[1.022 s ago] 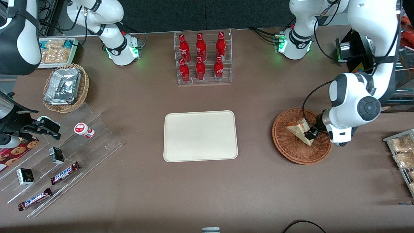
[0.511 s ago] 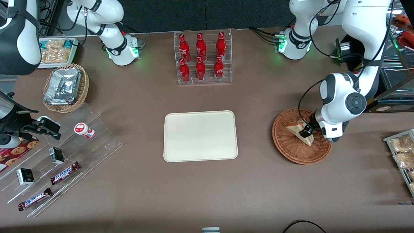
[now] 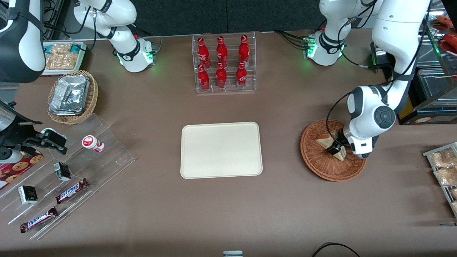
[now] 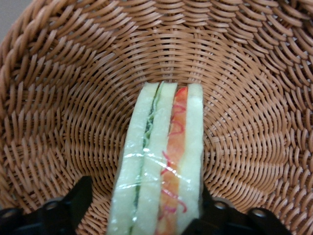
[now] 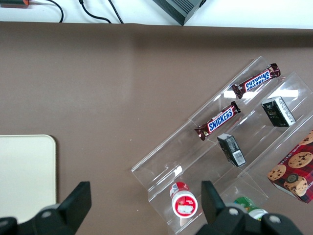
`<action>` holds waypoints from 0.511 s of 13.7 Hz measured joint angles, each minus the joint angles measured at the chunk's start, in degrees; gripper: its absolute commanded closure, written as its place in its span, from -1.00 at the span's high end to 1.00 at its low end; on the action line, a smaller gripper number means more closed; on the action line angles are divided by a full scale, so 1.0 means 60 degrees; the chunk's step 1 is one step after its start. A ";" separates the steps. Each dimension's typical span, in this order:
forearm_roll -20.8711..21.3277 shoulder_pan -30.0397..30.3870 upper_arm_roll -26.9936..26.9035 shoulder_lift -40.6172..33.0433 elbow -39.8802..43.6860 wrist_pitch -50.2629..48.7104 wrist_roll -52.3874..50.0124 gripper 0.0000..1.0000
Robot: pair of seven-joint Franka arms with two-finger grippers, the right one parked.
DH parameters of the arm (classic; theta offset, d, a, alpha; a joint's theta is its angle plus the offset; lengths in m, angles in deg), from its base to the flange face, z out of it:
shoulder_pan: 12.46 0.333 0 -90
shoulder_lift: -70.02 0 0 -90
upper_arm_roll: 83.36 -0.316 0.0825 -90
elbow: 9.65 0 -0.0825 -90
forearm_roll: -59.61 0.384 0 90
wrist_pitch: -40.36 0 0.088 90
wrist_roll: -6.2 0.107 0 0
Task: Place sandwich from basket to tray
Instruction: 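Lower the left gripper onto the sandwich and close it, then lift the sandwich and carry it over the cream tray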
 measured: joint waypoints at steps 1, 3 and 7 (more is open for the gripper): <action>0.0000 -0.0005 0.0009 0.0015 0.0000 0.0007 0.0000 -0.68; 0.0000 -0.0012 0.0025 0.0014 0.0008 0.0025 0.0029 -0.79; 0.0004 -0.0034 0.0153 -0.0402 0.0388 -0.0600 0.1542 -0.74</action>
